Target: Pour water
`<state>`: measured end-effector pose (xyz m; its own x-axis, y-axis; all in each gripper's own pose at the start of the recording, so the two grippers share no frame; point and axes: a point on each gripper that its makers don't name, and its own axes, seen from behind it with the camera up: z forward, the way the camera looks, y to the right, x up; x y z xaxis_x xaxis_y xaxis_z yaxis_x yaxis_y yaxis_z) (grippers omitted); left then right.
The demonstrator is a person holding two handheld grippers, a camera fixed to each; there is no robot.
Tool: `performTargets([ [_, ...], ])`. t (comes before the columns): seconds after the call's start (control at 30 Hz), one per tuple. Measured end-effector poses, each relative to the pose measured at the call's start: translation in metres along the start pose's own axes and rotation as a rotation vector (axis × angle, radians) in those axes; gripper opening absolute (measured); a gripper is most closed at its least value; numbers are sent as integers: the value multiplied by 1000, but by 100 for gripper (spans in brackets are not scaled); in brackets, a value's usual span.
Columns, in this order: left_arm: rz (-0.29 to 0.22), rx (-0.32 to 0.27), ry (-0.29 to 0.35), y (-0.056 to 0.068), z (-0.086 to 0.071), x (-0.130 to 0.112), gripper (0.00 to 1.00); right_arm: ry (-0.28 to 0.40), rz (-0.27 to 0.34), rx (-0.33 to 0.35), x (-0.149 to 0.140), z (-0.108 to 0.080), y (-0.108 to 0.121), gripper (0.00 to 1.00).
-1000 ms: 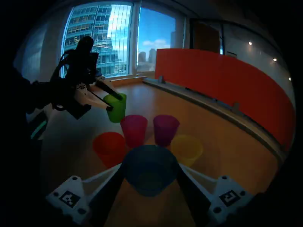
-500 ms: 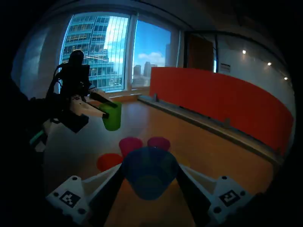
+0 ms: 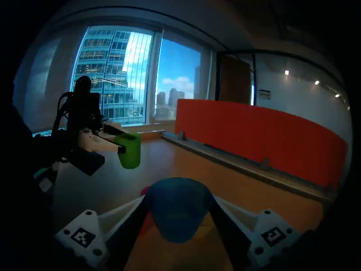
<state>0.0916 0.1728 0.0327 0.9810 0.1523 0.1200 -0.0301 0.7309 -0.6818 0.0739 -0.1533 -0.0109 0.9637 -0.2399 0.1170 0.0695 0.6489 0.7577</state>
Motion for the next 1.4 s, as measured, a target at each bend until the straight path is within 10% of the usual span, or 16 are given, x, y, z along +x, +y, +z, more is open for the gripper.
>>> performTargets([
  [0.87,-6,-35,74,26,-6,17,88,73,-41,0,45,-1,5,92],
  [1.4,-11,-53,81,44,-10,18,88,112,-175,8,91,5,4,92],
])
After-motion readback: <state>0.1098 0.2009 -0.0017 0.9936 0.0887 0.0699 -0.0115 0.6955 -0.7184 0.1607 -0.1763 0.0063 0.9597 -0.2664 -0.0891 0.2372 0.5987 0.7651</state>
